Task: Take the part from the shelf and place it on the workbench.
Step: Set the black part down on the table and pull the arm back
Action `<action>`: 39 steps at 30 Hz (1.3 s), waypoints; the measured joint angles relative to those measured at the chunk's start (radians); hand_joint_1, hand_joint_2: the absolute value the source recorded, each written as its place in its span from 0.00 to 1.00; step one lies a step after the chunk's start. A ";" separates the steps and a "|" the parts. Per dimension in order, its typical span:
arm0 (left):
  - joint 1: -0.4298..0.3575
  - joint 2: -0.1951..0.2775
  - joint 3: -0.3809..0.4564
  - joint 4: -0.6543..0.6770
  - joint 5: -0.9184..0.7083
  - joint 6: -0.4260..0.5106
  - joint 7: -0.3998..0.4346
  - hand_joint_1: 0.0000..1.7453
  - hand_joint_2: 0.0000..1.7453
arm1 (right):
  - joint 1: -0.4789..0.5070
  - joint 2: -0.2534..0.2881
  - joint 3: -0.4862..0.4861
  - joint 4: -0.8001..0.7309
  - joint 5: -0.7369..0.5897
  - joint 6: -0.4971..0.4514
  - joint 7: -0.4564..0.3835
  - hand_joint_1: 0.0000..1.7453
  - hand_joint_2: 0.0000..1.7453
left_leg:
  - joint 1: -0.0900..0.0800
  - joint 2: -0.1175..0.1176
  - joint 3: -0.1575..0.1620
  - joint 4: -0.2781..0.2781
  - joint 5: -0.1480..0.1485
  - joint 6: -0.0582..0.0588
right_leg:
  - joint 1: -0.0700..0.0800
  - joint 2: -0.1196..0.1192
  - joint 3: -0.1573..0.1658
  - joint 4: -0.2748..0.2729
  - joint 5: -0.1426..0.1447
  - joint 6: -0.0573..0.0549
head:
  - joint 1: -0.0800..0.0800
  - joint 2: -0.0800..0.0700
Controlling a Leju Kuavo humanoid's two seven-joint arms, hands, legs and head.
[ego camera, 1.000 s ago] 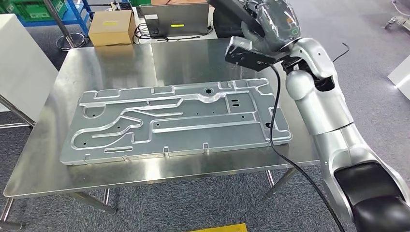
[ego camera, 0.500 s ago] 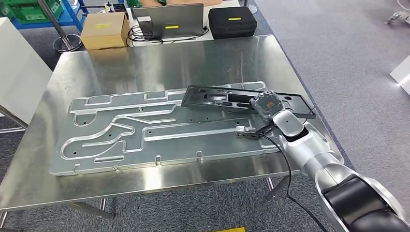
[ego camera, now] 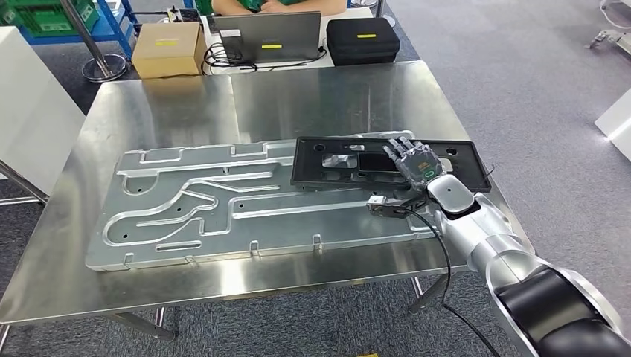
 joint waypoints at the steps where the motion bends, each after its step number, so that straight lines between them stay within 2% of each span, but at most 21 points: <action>1: 0.000 0.000 0.002 0.000 0.008 -0.001 0.000 0.00 0.00 | -0.002 0.000 -0.001 0.001 -0.005 -0.003 -0.002 0.00 0.00 | -0.001 0.000 -0.001 0.004 -0.001 -0.005 | 0.002 0.001 0.019 -0.037 0.010 -0.005 | 0.000 0.000; 5: -0.002 0.000 0.017 0.000 0.034 -0.023 -0.008 0.00 0.00 | -0.002 0.000 -0.020 0.000 -0.033 -0.020 -0.011 0.00 0.00 | 0.001 -0.002 -0.008 0.014 -0.007 -0.027 | 0.006 0.001 0.022 -0.056 0.021 -0.031 | 0.000 0.000; 7: -0.003 0.000 0.023 0.000 0.035 -0.032 -0.011 0.00 0.00 | -0.003 0.000 -0.034 -0.005 -0.039 -0.021 -0.011 0.00 0.00 | 0.003 -0.003 -0.034 0.078 -0.059 -0.037 | 0.002 -0.003 0.015 -0.061 0.030 -0.044 | 0.000 0.000; 9: -0.003 0.000 0.025 0.000 0.036 -0.037 -0.012 0.00 0.00 | -0.004 0.000 -0.046 -0.013 -0.042 -0.017 -0.011 0.00 0.00 | 0.006 -0.003 -0.084 0.206 -0.139 -0.045 | 0.003 -0.005 0.003 -0.061 0.037 -0.050 | 0.000 0.000; 11: -0.003 0.000 0.026 0.000 0.036 -0.039 -0.012 0.00 0.00 | -0.004 0.000 -0.055 -0.017 -0.043 -0.015 -0.011 0.00 0.00 | 0.008 -0.003 -0.106 0.286 -0.171 -0.047 | 0.005 -0.005 -0.010 -0.059 0.045 -0.050 | 0.000 0.000; 12: -0.003 0.000 0.026 0.000 0.036 -0.040 -0.012 0.00 0.00 | -0.004 0.000 -0.057 -0.019 -0.044 -0.016 -0.010 0.00 0.00 | 0.008 -0.003 -0.090 0.270 -0.158 -0.046 | 0.005 -0.005 -0.016 -0.057 0.048 -0.048 | 0.000 0.000; 14: -0.004 0.001 0.026 0.000 0.039 -0.041 -0.014 0.00 0.00 | -0.009 0.000 -0.065 -0.029 -0.043 -0.021 -0.008 0.00 0.00 | 0.007 -0.003 -0.015 0.149 -0.104 -0.037 | 0.006 -0.005 -0.025 -0.054 0.055 -0.044 | 0.000 0.000; 16: -0.006 0.003 0.027 0.000 0.042 -0.043 -0.015 0.00 0.00 | -0.029 0.000 -0.077 -0.053 -0.045 -0.020 -0.008 0.00 0.00 | 0.002 -0.003 0.044 0.037 -0.071 -0.026 | 0.008 -0.003 -0.034 -0.050 0.064 -0.035 | 0.000 0.000; 20: -0.001 0.004 0.032 0.000 0.052 -0.045 -0.018 0.00 0.00 | -0.099 0.001 -0.120 -0.170 -0.079 0.045 -0.018 0.00 0.00 | -0.004 0.001 0.040 0.008 -0.048 -0.006 | 0.005 0.000 -0.050 -0.051 0.080 -0.009 | 0.000 0.000; 22: 0.005 0.004 0.038 0.000 0.060 -0.045 -0.020 0.00 0.00 | -0.129 0.004 -0.153 -0.270 -0.125 0.098 -0.027 0.00 0.00 | -0.001 0.010 0.028 0.000 -0.027 0.008 | 0.004 0.002 -0.073 -0.003 0.027 -0.001 | 0.000 0.000; 24: 0.010 0.005 0.047 0.000 0.067 -0.044 -0.022 0.00 0.00 | -0.150 0.016 -0.195 -0.374 -0.177 0.150 -0.037 0.00 0.00 | -0.004 0.019 0.009 -0.001 -0.013 0.016 | 0.002 0.002 -0.114 0.120 -0.067 0.004 | 0.000 0.000; 25: 0.013 0.005 0.050 0.000 0.069 -0.044 -0.022 0.00 0.00 | -0.156 0.026 -0.216 -0.417 -0.196 0.171 -0.041 0.00 0.00 | -0.006 0.023 0.000 0.000 -0.007 0.017 | 0.001 0.002 -0.130 0.183 -0.101 0.006 | 0.000 0.000; 26: 0.016 0.005 0.052 0.000 0.070 -0.043 -0.022 0.00 0.00 | -0.159 0.038 -0.235 -0.454 -0.210 0.186 -0.044 0.00 0.00 | -0.007 0.027 -0.009 0.002 -0.001 0.017 | 0.002 0.002 -0.134 0.223 -0.115 0.008 | 0.000 0.000; 27: 0.018 0.005 0.054 0.000 0.071 -0.043 -0.022 0.00 0.00 | -0.160 0.050 -0.252 -0.484 -0.217 0.194 -0.045 0.00 0.00 | -0.009 0.031 -0.019 0.004 0.004 0.016 | 0.001 0.002 -0.122 0.229 -0.110 0.009 | 0.000 0.000; 28: 0.020 0.005 0.055 0.000 0.072 -0.043 -0.022 0.00 0.00 | -0.161 0.063 -0.267 -0.510 -0.222 0.197 -0.045 0.00 0.00 | -0.009 0.035 -0.028 0.007 0.009 0.015 | 0.001 0.001 -0.090 0.196 -0.091 0.008 | 0.000 0.000; 30: 0.021 0.005 0.058 0.000 0.074 -0.043 -0.022 0.00 0.00 | -0.171 0.086 -0.291 -0.554 -0.231 0.204 -0.041 0.00 0.00 | -0.011 0.041 -0.047 0.018 0.016 0.008 | 0.004 0.003 0.002 0.063 -0.055 0.002 | 0.000 0.000; 32: 0.021 0.005 0.060 0.000 0.076 -0.041 -0.020 0.00 0.00 | -0.189 0.105 -0.315 -0.592 -0.243 0.215 -0.034 0.00 0.00 | -0.013 0.045 -0.060 0.026 0.025 -0.002 | 0.010 0.007 0.051 -0.025 -0.043 -0.011 | 0.000 0.000; 35: 0.023 0.005 0.068 0.000 0.076 -0.040 -0.018 0.00 0.00 | -0.207 0.116 -0.350 -0.638 -0.265 0.226 -0.019 0.00 0.00 | -0.010 0.046 -0.069 0.026 0.038 -0.018 | 0.011 0.011 0.043 -0.043 -0.027 -0.032 | 0.000 0.000; 36: 0.024 0.005 0.071 0.000 0.076 -0.039 -0.018 0.00 0.00 | -0.206 0.116 -0.365 -0.654 -0.279 0.223 -0.017 0.00 0.00 | -0.010 0.041 -0.075 0.034 0.025 -0.024 | 0.008 0.012 0.038 -0.047 -0.017 -0.038 | 0.000 0.000; 37: 0.026 0.006 0.073 0.000 0.075 -0.038 -0.020 0.00 0.00 | -0.199 0.116 -0.387 -0.672 -0.301 0.215 -0.016 0.00 0.00 | -0.008 0.033 -0.084 0.059 -0.004 -0.029 | 0.004 0.014 0.031 -0.051 -0.006 -0.045 | 0.000 0.000; 39: 0.032 0.007 0.075 0.000 0.076 -0.034 -0.024 0.00 0.00 | -0.158 0.116 -0.454 -0.712 -0.363 0.180 -0.023 0.00 0.00 | -0.002 0.017 -0.111 0.164 -0.095 -0.037 | 0.001 0.019 0.012 -0.054 0.014 -0.051 | 0.000 0.000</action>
